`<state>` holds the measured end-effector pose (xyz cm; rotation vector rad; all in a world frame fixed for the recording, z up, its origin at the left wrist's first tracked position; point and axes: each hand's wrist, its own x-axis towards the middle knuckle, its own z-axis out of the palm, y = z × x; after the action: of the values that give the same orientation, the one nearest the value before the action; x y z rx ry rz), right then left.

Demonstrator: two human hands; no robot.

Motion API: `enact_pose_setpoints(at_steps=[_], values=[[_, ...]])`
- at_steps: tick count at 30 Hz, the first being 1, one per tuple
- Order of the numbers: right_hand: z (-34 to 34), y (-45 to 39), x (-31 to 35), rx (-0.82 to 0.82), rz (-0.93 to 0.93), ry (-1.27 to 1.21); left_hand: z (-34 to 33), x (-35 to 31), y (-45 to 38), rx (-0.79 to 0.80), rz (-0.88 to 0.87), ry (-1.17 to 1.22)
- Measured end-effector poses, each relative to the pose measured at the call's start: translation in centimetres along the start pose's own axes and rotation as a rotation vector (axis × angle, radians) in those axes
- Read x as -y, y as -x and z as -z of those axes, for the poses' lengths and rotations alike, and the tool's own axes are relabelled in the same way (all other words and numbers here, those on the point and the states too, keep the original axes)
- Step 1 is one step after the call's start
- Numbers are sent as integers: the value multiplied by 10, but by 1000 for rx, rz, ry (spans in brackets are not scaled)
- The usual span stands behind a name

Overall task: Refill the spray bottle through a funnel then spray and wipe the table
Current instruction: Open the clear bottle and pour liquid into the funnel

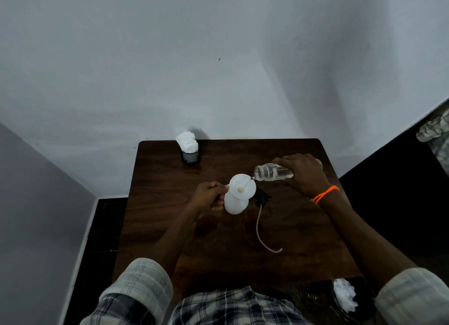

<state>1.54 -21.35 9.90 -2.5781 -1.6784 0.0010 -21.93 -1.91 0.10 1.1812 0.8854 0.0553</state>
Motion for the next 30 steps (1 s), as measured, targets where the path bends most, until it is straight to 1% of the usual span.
enact_pose_setpoints(at_steps=[19, 30], values=[[0, -1, 1, 5, 34, 40, 1, 4, 2, 7, -21, -2], [1, 1, 0, 3, 16, 34, 1, 6, 0, -3, -17, -6]])
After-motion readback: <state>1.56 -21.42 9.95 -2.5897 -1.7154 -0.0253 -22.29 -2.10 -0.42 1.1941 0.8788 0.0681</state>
